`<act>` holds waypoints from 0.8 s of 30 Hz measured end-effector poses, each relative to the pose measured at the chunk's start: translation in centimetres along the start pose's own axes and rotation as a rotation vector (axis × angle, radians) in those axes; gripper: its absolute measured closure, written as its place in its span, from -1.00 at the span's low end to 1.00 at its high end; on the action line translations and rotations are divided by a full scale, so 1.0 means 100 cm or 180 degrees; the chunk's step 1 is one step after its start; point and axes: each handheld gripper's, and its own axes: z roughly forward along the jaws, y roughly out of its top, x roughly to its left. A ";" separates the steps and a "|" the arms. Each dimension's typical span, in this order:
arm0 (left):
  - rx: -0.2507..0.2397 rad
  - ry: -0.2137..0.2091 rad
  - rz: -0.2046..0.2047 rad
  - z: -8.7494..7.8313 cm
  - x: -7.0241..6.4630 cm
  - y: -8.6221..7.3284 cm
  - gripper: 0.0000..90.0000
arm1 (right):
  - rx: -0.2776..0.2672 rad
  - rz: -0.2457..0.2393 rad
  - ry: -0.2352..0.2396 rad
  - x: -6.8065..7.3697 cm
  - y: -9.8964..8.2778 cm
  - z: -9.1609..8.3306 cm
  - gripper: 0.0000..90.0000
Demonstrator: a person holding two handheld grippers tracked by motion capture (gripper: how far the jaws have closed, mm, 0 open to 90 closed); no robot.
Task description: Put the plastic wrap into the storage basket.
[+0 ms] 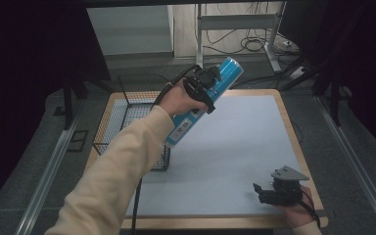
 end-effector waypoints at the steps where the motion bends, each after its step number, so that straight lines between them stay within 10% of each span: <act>1: -0.0004 -0.0002 -0.0003 -0.001 0.002 -0.001 -0.30 | 0.0001 -0.0003 0.0001 0.000 0.000 0.000 -0.80; 24: 0.0035 0.0169 -0.0328 -0.015 0.053 -0.029 -0.30 | 0.0013 -0.0005 -0.0012 0.000 0.000 0.001 -0.80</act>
